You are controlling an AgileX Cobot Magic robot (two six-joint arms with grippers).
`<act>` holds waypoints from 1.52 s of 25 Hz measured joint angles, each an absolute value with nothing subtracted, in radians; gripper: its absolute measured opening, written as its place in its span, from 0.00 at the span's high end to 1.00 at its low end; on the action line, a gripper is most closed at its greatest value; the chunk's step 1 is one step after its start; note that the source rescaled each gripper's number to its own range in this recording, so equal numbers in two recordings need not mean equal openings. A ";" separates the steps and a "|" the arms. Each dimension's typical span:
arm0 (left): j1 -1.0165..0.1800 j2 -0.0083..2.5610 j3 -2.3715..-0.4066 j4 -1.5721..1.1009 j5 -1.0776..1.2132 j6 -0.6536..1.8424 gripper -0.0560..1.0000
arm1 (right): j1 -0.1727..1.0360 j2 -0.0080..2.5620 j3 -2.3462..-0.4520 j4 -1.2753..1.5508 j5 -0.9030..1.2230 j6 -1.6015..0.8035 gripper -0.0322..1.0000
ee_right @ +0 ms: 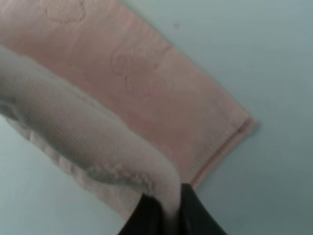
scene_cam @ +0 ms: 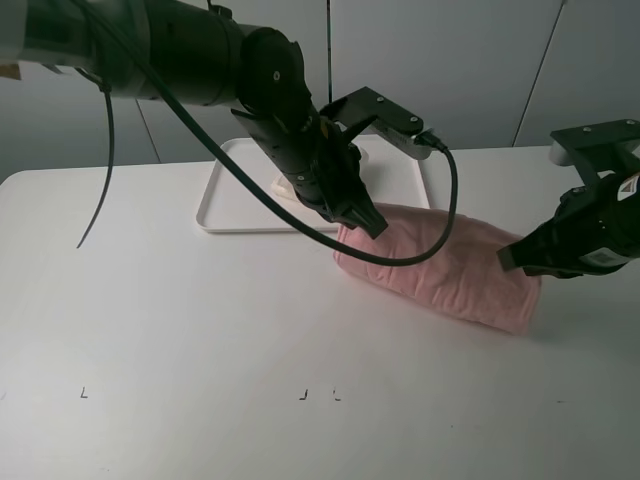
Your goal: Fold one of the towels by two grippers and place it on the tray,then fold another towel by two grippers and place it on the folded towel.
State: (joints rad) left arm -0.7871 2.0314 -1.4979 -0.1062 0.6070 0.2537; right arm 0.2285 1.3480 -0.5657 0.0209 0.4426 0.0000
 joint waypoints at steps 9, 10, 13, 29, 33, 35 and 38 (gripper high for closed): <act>-0.787 2.061 -1.498 -0.108 0.583 0.237 0.89 | 0.229 1.407 -0.566 -0.013 0.435 0.102 0.96; -0.787 2.061 -1.498 -0.106 0.583 0.235 0.86 | 0.229 1.424 -0.566 -0.012 0.436 0.106 0.96; -0.786 2.062 -1.498 -0.077 0.562 0.200 0.72 | 0.229 1.454 -0.566 -0.012 0.406 0.121 0.96; -0.739 2.118 -1.601 0.092 0.723 -0.070 0.00 | 0.199 1.490 -0.647 -0.076 0.404 0.333 0.00; -0.739 2.198 -1.760 0.049 0.909 -0.114 0.00 | 0.158 1.543 -0.749 -0.077 0.595 0.335 0.00; -0.738 2.232 -1.818 -0.012 0.967 -0.121 0.00 | 0.154 1.556 -0.791 -0.031 0.662 0.290 0.00; -0.738 2.258 -1.847 -0.072 0.983 -0.134 0.00 | 0.134 1.582 -0.841 0.062 0.750 0.221 0.00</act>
